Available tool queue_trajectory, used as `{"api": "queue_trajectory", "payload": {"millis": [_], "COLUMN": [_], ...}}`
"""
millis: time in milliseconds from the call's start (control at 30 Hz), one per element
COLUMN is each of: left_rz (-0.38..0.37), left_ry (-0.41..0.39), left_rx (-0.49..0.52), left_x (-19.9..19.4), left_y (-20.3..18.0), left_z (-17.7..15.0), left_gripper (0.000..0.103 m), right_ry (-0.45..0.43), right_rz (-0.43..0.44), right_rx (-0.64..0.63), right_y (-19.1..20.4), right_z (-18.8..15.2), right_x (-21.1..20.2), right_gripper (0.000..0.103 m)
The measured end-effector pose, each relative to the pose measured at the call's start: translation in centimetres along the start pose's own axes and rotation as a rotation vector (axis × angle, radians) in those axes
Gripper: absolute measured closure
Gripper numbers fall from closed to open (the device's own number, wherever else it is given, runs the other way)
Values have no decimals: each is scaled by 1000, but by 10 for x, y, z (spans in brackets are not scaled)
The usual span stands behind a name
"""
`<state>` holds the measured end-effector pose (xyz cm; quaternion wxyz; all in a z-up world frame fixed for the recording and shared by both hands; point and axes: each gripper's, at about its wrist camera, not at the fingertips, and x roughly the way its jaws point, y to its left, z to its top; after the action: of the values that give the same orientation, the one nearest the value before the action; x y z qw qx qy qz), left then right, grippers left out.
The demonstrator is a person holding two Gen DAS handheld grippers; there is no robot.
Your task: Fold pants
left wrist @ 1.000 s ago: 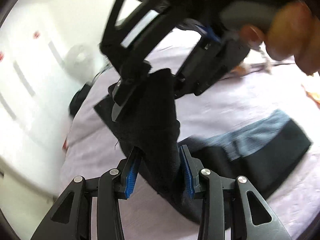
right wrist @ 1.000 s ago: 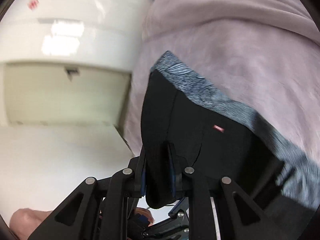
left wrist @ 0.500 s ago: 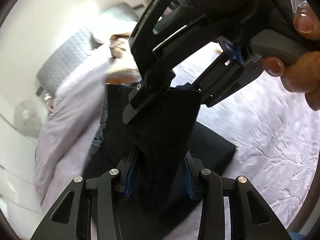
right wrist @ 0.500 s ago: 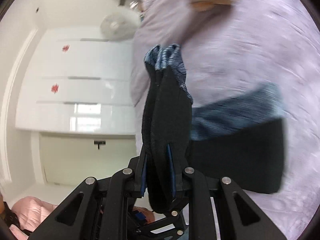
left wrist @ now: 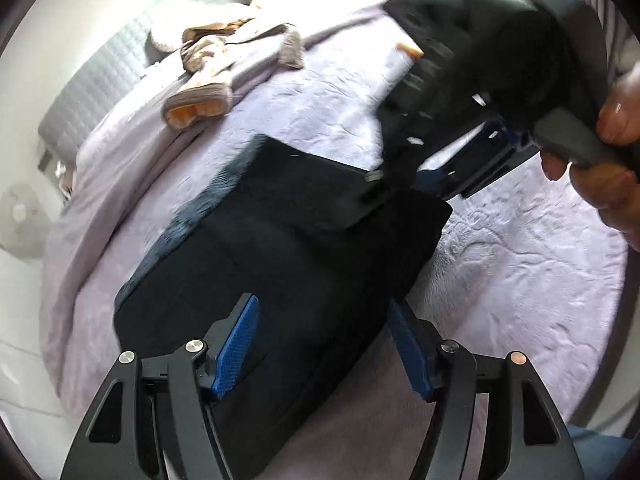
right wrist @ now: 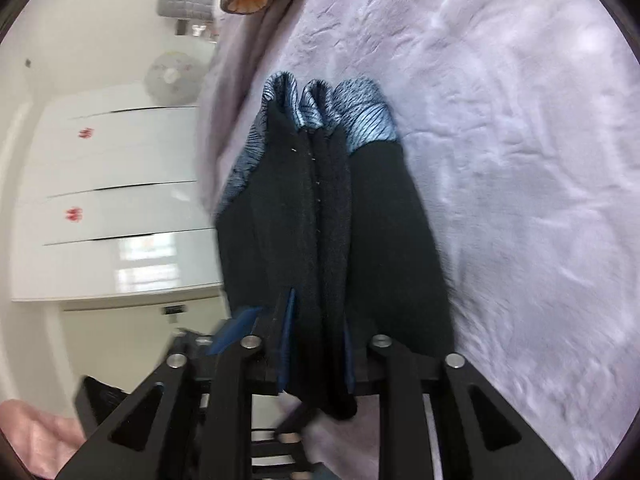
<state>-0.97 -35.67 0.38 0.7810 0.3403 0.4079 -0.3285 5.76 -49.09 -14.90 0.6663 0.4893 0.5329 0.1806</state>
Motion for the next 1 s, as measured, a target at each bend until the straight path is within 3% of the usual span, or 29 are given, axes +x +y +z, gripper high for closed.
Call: {"api": "queue_trajectory", "payload": {"millis": [100, 200, 300, 367, 433, 500, 567, 700, 800, 900, 1000], "left_rz": [-3, 33, 98, 97, 68, 90, 67, 28, 69, 103, 125], "left_ry": [13, 87, 177, 215, 247, 241, 245, 253, 155, 157, 205], "left_rx": [-122, -311, -445, -514, -534, -519, -515, -549, -632, -705, -791], "left_x": [-11, -4, 13, 26, 37, 41, 47, 38, 22, 37, 71], "left_y": [38, 83, 116, 129, 129, 117, 113, 128, 167, 206, 232], "left_z": [-9, -26, -47, -60, -72, -82, -85, -79, -64, -50, -47], "left_gripper": [35, 35, 35, 35, 34, 28, 26, 26, 26, 26, 26], "right_ry": [-45, -95, -158, -182, -152, -84, -30, -44, -71, -156, -177], "right_rz": [-159, -343, -410, -421, -442, -546, -630, -615, -560, -541, -546], "right_rx": [-58, -141, -232, -283, -317, -339, -338, -279, -254, -295, -298], "right_y": [18, 51, 79, 99, 111, 107, 90, 76, 88, 109, 116], "right_z": [-9, -21, -29, -29, -28, -23, -26, -35, -28, 0, 34], "right_x": [-3, -12, -26, -23, -8, 20, 47, 45, 27, 12, 22], "right_gripper": [74, 72, 72, 72, 72, 72, 72, 72, 72, 72, 72]}}
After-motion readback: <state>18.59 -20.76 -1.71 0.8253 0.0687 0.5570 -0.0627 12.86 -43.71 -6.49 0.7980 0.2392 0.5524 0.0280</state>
